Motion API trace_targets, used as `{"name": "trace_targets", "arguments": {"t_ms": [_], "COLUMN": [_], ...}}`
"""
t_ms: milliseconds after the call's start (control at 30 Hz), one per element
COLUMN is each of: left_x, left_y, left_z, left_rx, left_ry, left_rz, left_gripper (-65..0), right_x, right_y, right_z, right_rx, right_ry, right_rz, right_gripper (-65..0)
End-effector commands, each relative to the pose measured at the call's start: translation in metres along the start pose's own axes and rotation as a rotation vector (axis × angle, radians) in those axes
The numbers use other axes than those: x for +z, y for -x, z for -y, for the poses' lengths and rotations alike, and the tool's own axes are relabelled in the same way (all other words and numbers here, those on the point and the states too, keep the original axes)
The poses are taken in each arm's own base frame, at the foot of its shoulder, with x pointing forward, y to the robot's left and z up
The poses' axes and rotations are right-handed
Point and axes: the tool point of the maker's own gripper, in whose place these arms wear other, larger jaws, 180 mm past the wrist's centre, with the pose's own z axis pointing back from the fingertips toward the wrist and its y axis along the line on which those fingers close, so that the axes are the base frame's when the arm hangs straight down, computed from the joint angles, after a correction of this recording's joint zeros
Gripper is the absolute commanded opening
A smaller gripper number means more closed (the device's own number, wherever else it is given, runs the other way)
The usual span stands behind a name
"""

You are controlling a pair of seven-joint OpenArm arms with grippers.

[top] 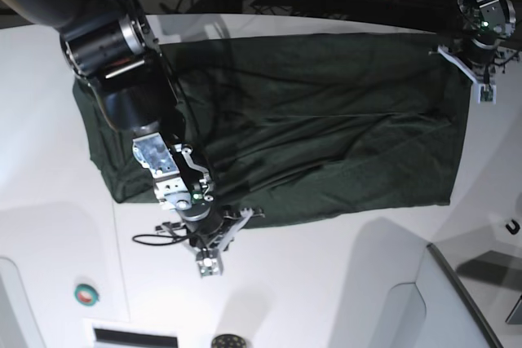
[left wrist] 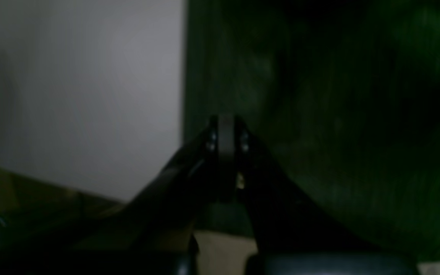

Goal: Layout the t-shirt on the table in an organized manner, then fold the t-shirt properly
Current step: 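Lower the left gripper onto the shirt side and grasp the fabric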

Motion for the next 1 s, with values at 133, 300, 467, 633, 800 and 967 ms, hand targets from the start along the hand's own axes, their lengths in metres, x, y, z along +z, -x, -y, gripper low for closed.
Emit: {"name": "trace_targets", "arguments": {"t_ms": [133, 300, 467, 633, 800, 967], "left_x": [0.009, 0.024, 0.033, 0.028, 0.02, 0.007], "left_y": [-0.025, -0.059, -0.08, -0.098, -0.121, -0.119], "left_z": [-0.014, -0.002, 0.001, 0.003, 0.021, 0.025], "left_rx": [-0.035, -0.012, 0.036, -0.01, -0.196, -0.434], "left_ry": [-0.038, -0.037, -0.02, -0.011, 0.064, 0.096], "left_rz": [0.073, 0.179, 0.219, 0.182, 0.194, 0.041], "left_gripper": [-65.0, -65.0, -65.0, -36.9, -32.1, -31.9], "right_x": [0.031, 0.064, 0.071, 0.075, 0.077, 0.079], "right_y": [-0.022, 0.0, 0.027, 0.041, 0.049, 0.057], "right_z": [-0.038, -0.04, -0.019, 0.001, 0.003, 0.001], "right_rx": [0.058, 0.088, 0.107, 0.128, 0.128, 0.122], "right_ry": [-0.191, -0.231, -0.201, -0.173, -0.17, -0.174], "right_rz": [-0.002, -0.03, -0.076, -0.104, -0.119, -0.137], "right_gripper": [-64.1, -64.1, -64.2, -64.2, -64.2, -64.2]}}
